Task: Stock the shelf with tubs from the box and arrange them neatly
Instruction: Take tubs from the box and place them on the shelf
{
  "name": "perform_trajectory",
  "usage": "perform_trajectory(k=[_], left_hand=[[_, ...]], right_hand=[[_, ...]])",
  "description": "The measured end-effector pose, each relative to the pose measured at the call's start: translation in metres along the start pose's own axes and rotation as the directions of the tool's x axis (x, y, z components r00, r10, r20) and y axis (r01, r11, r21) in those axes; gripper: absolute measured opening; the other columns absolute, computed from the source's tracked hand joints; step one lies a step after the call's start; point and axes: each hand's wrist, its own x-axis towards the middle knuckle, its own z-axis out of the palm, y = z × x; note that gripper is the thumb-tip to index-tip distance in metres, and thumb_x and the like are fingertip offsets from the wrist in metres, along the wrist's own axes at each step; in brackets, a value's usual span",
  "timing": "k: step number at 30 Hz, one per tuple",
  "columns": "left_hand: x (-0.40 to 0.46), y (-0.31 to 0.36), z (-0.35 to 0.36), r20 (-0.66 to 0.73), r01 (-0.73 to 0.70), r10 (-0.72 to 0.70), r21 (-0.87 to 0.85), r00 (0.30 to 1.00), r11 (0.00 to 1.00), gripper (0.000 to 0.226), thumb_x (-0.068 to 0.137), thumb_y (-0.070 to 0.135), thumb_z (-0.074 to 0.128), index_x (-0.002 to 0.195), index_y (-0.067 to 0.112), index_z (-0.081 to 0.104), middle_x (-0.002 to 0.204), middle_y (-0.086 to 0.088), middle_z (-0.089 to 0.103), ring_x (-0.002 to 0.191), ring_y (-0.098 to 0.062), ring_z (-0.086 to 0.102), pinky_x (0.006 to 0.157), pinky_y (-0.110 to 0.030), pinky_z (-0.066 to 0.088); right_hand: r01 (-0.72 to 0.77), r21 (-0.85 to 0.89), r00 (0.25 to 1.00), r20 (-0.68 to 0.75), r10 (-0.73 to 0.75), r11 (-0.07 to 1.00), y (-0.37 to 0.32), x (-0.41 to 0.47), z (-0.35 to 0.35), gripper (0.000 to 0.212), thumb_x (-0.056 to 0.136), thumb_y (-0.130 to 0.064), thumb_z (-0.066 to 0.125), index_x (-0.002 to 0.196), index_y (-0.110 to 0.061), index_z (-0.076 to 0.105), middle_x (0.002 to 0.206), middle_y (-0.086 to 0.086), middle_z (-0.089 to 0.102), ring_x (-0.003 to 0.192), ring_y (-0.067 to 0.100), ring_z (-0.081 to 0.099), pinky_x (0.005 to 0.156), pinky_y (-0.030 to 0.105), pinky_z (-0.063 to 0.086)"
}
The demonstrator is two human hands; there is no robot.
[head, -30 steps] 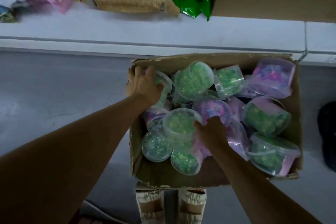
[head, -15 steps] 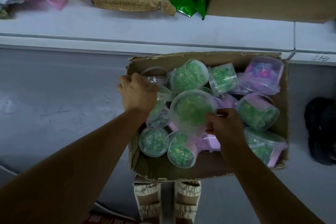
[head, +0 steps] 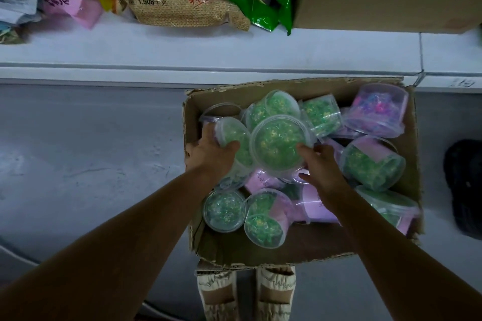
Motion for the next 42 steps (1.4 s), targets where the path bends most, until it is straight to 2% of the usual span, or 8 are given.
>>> perform_trajectory(k=[3,6,14,19,24,29,37,42], left_hand=[[-0.005,0.002,0.0,-0.072,0.084,-0.087,-0.039,0.994,0.996,0.063,0.084,0.041,0.059,0.138,0.028,0.028,0.131,-0.021,0.042,0.12,-0.04,0.042,0.099,-0.05,0.042],[-0.017,-0.002,-0.009,-0.088,0.17,-0.193,-0.224,0.977,0.96,0.056,0.083,0.038,0.062,0.123,0.017,0.031,0.128,-0.021,0.043,0.101,-0.034,0.05,0.083,-0.041,0.048],[-0.099,0.016,-0.083,-0.092,0.085,-0.163,-0.555,0.982,0.827,0.044,0.081,0.044,0.06,0.107,0.02,0.033,0.105,-0.007,0.05,0.102,-0.031,0.056,0.088,-0.052,0.051],[-0.172,0.06,-0.153,-0.116,-0.021,-0.061,-0.605,0.991,0.796,0.036,0.086,0.035,0.062,0.108,0.021,0.038,0.091,0.006,0.049,0.098,-0.026,0.057,0.088,-0.044,0.05],[-0.259,0.114,-0.235,-0.181,-0.143,0.037,-0.62,0.983,0.772,0.037,0.085,0.035,0.063,0.109,0.02,0.04,0.092,0.003,0.052,0.094,-0.027,0.059,0.089,-0.046,0.05],[-0.359,0.168,-0.315,-0.265,-0.3,0.16,-0.659,0.951,0.69,0.034,0.086,0.03,0.062,0.111,0.016,0.042,0.091,0.001,0.054,0.083,-0.018,0.057,0.084,-0.044,0.051],[-0.494,0.225,-0.427,-0.304,-0.471,0.372,-0.702,0.877,0.535,0.032,0.087,0.032,0.06,0.112,0.02,0.044,0.107,-0.009,0.058,0.094,-0.028,0.062,0.076,-0.044,0.054],[-0.552,0.251,-0.483,-0.339,-0.568,0.49,-0.685,0.803,0.457,0.032,0.086,0.033,0.06,0.11,0.019,0.044,0.112,-0.008,0.057,0.097,-0.025,0.061,0.068,-0.037,0.054]], right_hand=[[0.007,-0.007,0.998,0.067,-0.007,1.0,-0.002,-0.001,0.001,0.043,0.088,-0.033,0.058,0.124,-0.022,0.037,0.116,0.007,0.054,0.103,0.026,0.058,0.085,0.043,0.052],[0.017,0.018,0.999,0.037,-0.017,1.0,-0.005,-0.012,-0.004,0.044,0.088,-0.035,0.057,0.126,-0.019,0.043,0.117,0.008,0.058,0.1,0.028,0.061,0.078,0.038,0.053],[0.114,0.106,0.993,0.027,-0.117,0.988,-0.075,-0.091,-0.034,0.012,0.09,-0.034,0.055,0.093,-0.023,0.053,0.102,0.009,0.061,0.091,0.027,0.062,0.074,0.036,0.053],[0.222,0.079,0.974,0.026,-0.224,0.972,-0.158,-0.172,-0.059,0.015,0.087,-0.034,0.058,0.096,-0.022,0.055,0.105,0.012,0.064,0.093,0.029,0.064,0.076,0.04,0.055],[0.323,0.078,0.944,0.047,-0.327,0.943,-0.241,-0.274,-0.09,0.021,0.081,-0.042,0.061,0.088,-0.022,0.059,0.096,0.012,0.066,0.082,0.027,0.068,0.076,0.042,0.055],[0.399,0.19,0.908,0.052,-0.415,0.897,-0.319,-0.386,-0.118,0.008,0.089,-0.029,0.057,0.088,-0.021,0.057,0.085,0.007,0.062,0.07,0.019,0.062,0.058,0.03,0.047],[0.591,0.195,0.795,0.024,-0.606,0.783,-0.426,-0.55,-0.173,0.027,0.086,-0.04,0.056,0.103,-0.02,0.062,0.109,0.01,0.065,0.099,0.026,0.063,0.081,0.044,0.053],[0.686,0.215,0.713,-0.012,-0.701,0.695,-0.474,-0.626,-0.198,0.044,0.077,-0.052,0.059,0.108,-0.021,0.061,0.101,0.011,0.069,0.097,0.03,0.064,0.088,0.051,0.051]])
